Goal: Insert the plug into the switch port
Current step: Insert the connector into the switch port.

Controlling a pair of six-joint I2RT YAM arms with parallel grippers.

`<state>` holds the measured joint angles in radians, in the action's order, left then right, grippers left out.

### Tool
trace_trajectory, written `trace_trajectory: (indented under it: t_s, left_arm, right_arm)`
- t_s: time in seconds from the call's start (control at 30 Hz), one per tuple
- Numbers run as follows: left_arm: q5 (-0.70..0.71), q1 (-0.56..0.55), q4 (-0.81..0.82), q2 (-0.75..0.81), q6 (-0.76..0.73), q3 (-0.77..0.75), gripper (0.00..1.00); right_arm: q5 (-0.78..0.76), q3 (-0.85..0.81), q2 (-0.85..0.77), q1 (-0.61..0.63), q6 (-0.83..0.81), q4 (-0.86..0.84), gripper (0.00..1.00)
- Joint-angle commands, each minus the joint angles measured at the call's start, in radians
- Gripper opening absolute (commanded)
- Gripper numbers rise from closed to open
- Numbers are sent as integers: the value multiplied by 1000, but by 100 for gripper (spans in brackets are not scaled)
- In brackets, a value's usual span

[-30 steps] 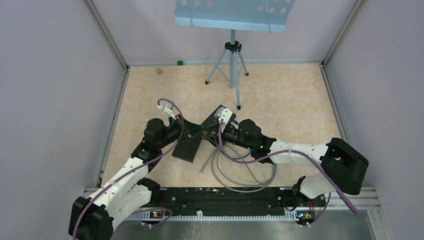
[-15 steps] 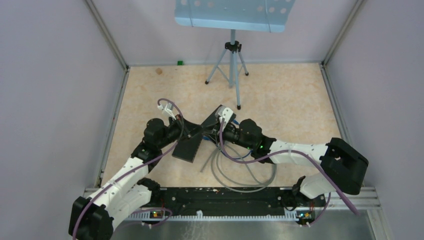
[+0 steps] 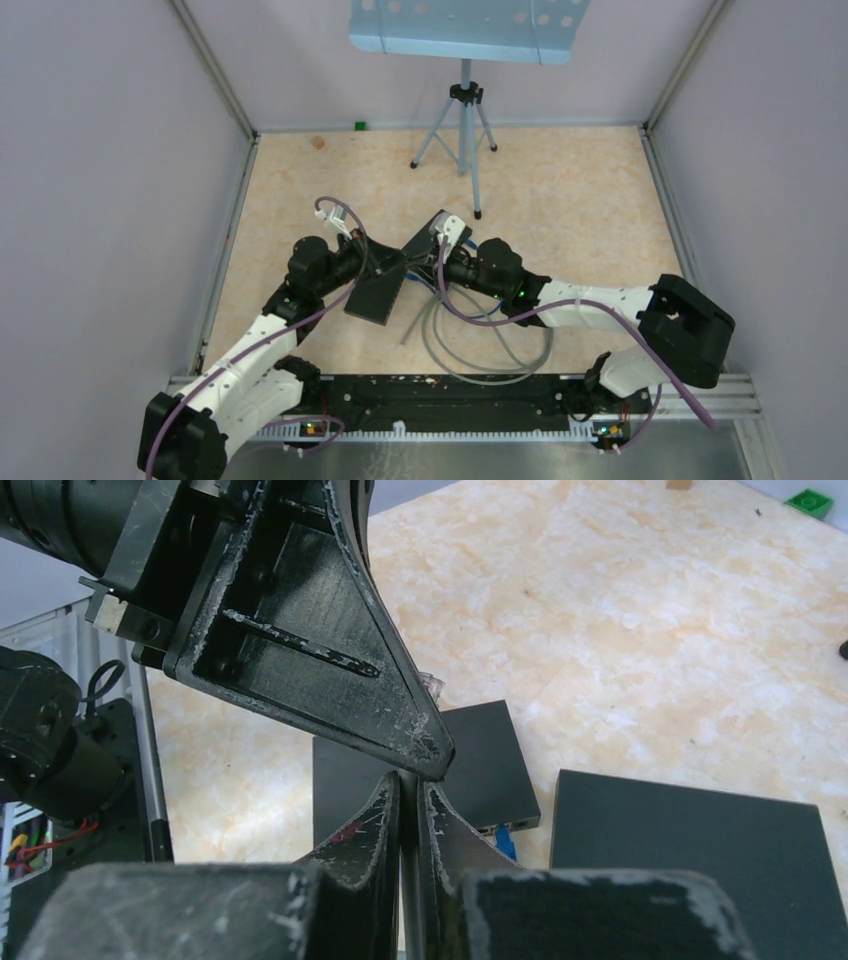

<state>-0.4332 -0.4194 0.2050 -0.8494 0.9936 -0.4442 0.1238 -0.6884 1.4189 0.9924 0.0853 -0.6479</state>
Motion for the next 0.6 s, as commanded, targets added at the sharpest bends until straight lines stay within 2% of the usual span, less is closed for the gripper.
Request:
trace_trajectory:
  t_s: [0.0,0.03,0.07,0.1,0.13,0.2,0.3,0.33,0.4,0.57]
  left_arm:
    - [-11,-1,25,-2,-9,-5,1]
    - [-10,-1,24,-1,-7,-4,6]
    - [-10,-1,23,1,-7,-5,17]
    - [-4,0,21,2,-12,-6,29]
    - [3,-1,20,3,-18,-9,45]
    - [29,-1,6,11,-37,-21,67]
    - [78,32,-65,38,-122,-77,89]
    - [82,56,-92,47,-145,-104,93]
    - [73,110,-135,56,-204,-151,96]
    - [119,168,-231,49,-276,-217,94]
  right_arm:
    - [-30,-43,1,-3,11,-42,0]
    - [-35,-40,-4,-3,10,-45,0]
    - [-36,-36,-8,-3,7,-51,0]
    - [-34,-31,-13,-3,0,-56,0]
    - [-29,-25,-18,-3,-5,-63,0]
    - [-23,-11,-29,-3,-15,-65,0]
    - [-8,12,-50,-3,-29,-62,0]
    - [-3,21,-55,-3,-33,-62,0]
    - [13,35,-63,-3,-41,-56,0]
    - [49,68,-83,-3,-65,-41,0]
